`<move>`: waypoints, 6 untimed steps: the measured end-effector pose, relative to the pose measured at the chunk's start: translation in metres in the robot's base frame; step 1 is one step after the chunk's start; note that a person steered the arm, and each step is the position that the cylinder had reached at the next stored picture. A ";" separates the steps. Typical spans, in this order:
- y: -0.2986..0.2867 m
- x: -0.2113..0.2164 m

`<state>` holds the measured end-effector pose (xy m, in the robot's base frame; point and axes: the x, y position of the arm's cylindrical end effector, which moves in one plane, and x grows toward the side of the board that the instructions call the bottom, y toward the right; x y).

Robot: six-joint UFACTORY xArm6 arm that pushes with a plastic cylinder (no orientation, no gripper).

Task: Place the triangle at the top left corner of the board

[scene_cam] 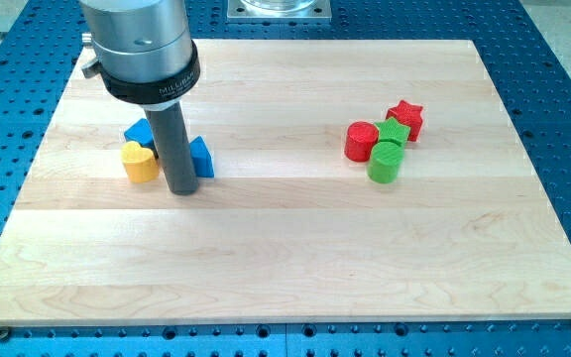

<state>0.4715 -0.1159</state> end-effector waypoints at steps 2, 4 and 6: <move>-0.012 0.001; -0.041 -0.003; 0.044 -0.016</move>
<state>0.4552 -0.0716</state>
